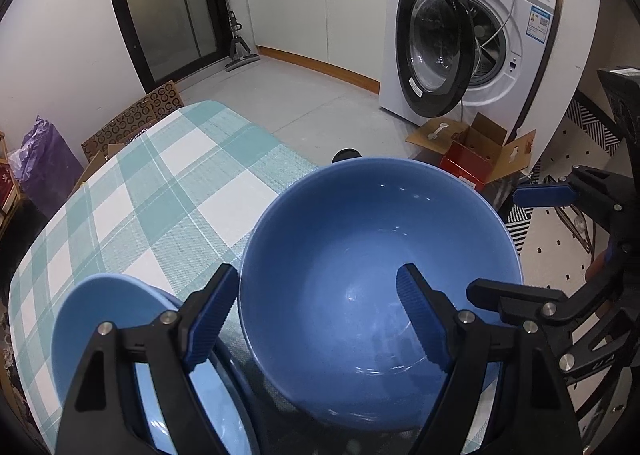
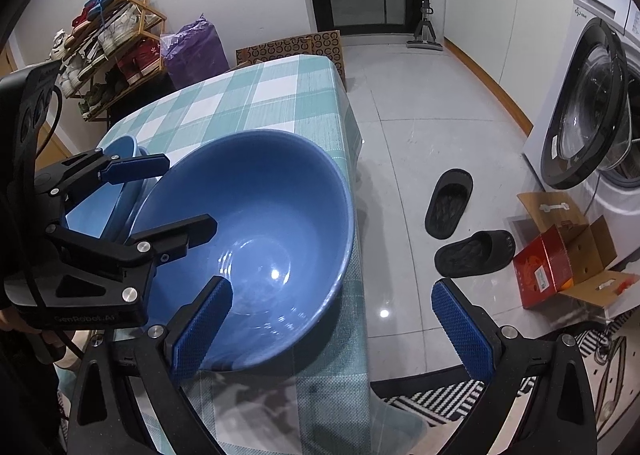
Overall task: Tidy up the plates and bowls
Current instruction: 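Close both tools on the rim of a blue bowl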
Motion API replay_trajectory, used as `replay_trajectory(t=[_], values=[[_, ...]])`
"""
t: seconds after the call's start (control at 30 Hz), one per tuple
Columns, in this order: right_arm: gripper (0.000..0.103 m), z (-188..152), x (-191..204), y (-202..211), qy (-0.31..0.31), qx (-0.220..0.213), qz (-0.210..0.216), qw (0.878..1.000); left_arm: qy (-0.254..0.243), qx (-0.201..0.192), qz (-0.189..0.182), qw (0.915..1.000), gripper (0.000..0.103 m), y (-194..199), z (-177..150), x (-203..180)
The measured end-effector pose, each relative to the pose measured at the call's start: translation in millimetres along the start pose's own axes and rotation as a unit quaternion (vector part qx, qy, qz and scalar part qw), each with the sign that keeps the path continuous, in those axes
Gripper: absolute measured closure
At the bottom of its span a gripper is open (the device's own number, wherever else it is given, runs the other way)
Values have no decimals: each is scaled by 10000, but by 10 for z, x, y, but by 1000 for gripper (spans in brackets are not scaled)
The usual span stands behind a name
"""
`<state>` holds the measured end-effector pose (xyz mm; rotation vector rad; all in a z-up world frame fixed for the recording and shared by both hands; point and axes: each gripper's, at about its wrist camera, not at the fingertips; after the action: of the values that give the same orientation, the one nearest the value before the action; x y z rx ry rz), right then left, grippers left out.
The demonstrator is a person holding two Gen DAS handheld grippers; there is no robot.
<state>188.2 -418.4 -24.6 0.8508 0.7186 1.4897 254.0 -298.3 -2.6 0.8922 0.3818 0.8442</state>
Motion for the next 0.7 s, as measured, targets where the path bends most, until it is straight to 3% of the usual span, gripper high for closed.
replay_trajectory(t=[0.37, 0.63, 0.7], values=[[5, -46, -53, 19, -41, 41, 39, 10000, 77, 30, -154, 9998, 23, 55, -62, -39], [23, -46, -25, 6, -9, 96, 158, 9998, 71, 51, -234, 9997, 23, 127, -143, -77], [31, -43, -13, 5, 14, 105, 175, 9998, 96, 62, -268, 9996, 23, 141, -157, -82]])
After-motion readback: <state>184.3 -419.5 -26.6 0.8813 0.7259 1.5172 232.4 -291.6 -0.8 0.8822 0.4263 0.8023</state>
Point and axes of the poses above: each gripper's, at about its wrist camera, not at the fingertips, and y roughly against the way its jaws point, x to its left, z to its top, and after that the axes turned 1 degree about -y, right-handed
